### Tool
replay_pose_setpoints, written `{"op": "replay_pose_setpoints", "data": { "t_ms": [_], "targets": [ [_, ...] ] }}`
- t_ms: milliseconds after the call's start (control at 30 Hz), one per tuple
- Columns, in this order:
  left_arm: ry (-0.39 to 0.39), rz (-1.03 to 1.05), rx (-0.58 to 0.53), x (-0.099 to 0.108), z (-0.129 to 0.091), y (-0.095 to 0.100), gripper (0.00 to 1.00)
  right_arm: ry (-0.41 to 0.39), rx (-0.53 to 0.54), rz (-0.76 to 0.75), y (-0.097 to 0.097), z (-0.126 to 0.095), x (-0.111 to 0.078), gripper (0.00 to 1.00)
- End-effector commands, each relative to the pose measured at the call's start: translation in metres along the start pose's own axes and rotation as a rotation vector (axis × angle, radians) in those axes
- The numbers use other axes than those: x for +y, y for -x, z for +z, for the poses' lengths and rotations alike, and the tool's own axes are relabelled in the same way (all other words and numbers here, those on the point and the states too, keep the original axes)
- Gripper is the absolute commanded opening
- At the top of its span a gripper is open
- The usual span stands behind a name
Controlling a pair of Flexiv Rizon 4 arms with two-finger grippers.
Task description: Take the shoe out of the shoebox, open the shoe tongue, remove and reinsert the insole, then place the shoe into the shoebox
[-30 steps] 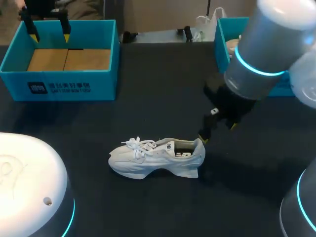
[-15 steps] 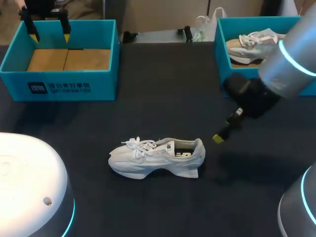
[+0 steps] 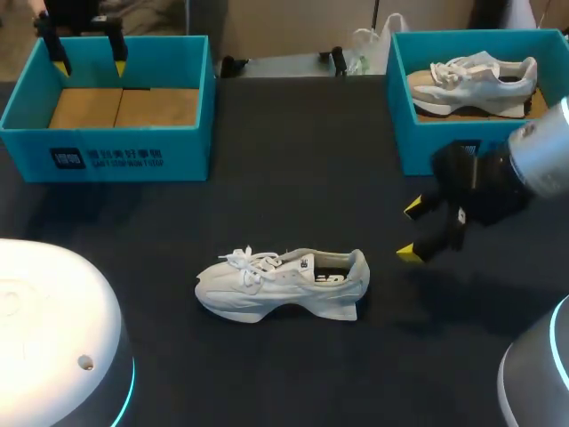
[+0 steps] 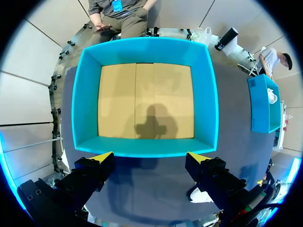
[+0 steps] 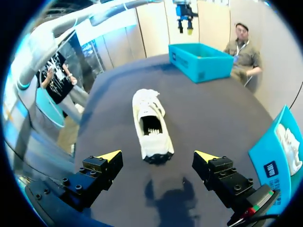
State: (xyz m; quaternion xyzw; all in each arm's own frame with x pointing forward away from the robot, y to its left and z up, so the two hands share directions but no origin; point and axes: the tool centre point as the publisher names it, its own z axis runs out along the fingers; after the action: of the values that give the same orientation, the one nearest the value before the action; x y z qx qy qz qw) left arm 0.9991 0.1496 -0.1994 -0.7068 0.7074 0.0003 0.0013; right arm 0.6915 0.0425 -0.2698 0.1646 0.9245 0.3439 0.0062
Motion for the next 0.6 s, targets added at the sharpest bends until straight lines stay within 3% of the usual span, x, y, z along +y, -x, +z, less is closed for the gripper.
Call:
{"op": "replay_pose_setpoints", "data": {
  "t_ms": [33,400,467,500,567,600],
  "targets": [
    [0.000,0.000,0.001,0.000,0.000,0.000,1.00,0.311,-0.147,-0.043,-0.008,0.002,-0.008,1.00],
    [0.000,0.000,0.001,0.000,0.000,0.000,1.00,0.310,-0.181,-0.021,-0.005,0.002,-0.015,1.00],
    [0.000,0.000,0.001,0.000,0.000,0.000,1.00,0.355,-0.126,-0.055,-0.001,0.005,-0.013,1.00],
    [0.000,0.000,0.001,0.000,0.000,0.000,1.00,0.324,-0.100,-0.069,0.003,0.009,-0.015,1.00],
    [0.000,0.000,0.001,0.000,0.000,0.000,1.00,0.372,-0.055,-0.097,0.007,0.014,-0.016,1.00],
    [0.000,0.000,0.001,0.000,0.000,0.000,1.00,0.346,-0.041,-0.127,0.008,0.017,-0.015,1.00]
  ]
}}
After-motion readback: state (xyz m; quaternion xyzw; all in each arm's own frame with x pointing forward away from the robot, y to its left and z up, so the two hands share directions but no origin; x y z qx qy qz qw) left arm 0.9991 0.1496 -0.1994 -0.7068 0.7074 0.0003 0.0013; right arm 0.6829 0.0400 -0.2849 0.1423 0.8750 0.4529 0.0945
